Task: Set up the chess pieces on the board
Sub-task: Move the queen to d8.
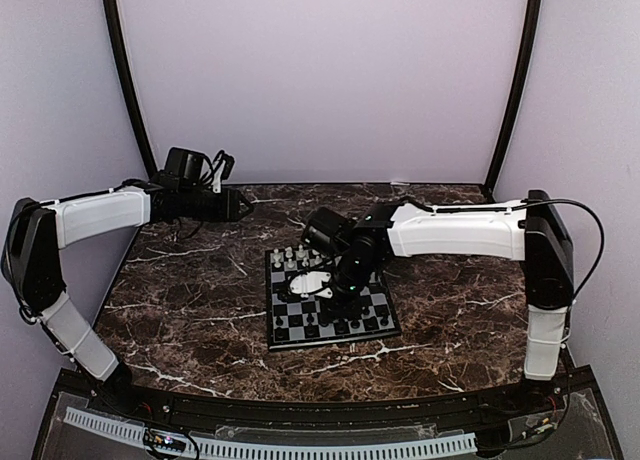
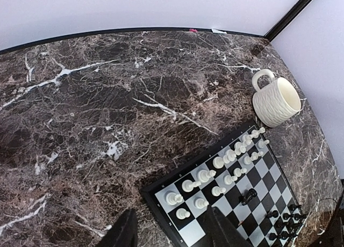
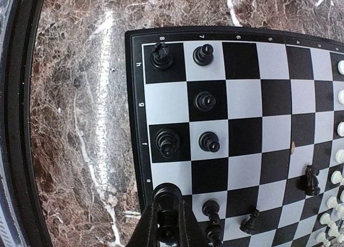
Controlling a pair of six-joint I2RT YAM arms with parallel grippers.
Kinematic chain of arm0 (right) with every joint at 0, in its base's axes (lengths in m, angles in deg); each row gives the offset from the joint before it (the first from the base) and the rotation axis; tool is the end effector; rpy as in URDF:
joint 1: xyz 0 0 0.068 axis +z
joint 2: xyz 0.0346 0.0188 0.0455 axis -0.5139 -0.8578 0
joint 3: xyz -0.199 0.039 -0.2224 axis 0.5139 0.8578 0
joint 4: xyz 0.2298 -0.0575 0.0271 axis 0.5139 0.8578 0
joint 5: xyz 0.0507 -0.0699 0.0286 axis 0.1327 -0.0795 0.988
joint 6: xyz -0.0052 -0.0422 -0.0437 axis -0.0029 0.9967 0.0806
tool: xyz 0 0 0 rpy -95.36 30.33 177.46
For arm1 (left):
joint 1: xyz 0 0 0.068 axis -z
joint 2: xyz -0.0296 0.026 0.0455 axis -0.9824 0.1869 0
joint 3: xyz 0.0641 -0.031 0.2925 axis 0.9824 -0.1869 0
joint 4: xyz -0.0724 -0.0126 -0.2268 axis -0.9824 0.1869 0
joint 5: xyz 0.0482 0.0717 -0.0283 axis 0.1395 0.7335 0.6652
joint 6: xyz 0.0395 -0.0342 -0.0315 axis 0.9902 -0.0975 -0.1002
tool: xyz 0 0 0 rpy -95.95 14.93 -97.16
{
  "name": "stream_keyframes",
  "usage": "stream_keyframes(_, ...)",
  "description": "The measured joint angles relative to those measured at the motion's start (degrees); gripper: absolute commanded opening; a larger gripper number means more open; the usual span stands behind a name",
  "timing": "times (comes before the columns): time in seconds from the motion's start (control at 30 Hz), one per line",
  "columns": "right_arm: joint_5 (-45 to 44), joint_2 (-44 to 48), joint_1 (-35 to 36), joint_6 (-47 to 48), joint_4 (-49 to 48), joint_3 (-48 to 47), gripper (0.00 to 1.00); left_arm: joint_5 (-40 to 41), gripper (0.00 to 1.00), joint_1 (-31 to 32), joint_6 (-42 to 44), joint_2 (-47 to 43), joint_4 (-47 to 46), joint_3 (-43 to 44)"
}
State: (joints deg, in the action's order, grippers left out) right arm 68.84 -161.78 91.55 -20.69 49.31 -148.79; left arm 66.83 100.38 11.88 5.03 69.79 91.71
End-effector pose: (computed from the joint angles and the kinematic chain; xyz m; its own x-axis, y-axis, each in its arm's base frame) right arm 0.1877 0.3499 0.2473 0.0626 -0.9297 -0.3629 -0.9980 -0.0581 -0.0233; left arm 0.3246 -0.1387 0.3060 -0.6149 -0.0308 -0.7880 0.4143 0.8376 -0.3561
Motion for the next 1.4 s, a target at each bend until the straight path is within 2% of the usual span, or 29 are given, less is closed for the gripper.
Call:
stream_keyframes(0.93, -2.97, -2.08, 0.57, -0.2, 0.02, -0.15, 0.04, -3.1, 0.45, -0.04, -0.35, -0.04, -0.48, 0.0)
stream_keyframes(1.4, -8.04, 9.07, 0.55, 1.09, -0.26, 7.52, 0.02, -4.72, 0.44, -0.04, -0.48, 0.72, -0.48, 0.0)
